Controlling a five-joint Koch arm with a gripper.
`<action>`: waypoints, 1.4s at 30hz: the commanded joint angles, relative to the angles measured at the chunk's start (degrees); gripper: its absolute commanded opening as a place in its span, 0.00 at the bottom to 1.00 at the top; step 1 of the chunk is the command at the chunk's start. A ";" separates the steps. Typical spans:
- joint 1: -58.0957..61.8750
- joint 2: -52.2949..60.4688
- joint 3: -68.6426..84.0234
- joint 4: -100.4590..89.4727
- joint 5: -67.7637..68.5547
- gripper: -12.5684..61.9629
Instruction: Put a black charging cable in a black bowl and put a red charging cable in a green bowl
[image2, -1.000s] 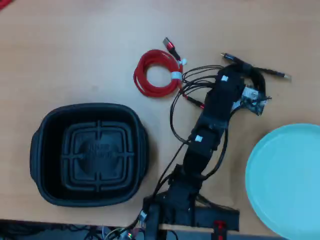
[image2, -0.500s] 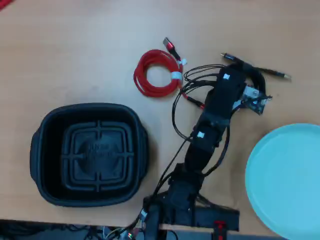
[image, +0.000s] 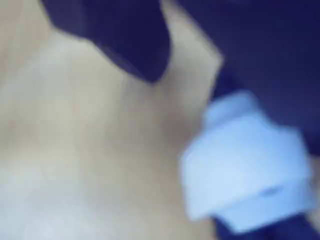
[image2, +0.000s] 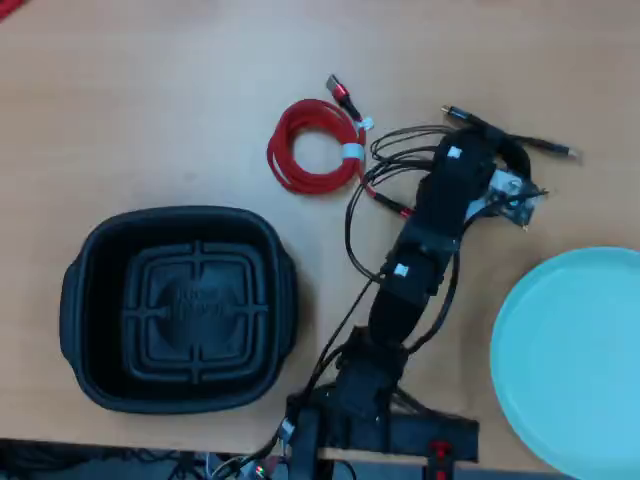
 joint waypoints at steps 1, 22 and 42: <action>0.00 0.00 -0.62 0.62 0.53 0.36; -8.00 17.75 -0.26 2.64 0.62 0.08; -23.64 44.56 0.00 -9.14 0.00 0.08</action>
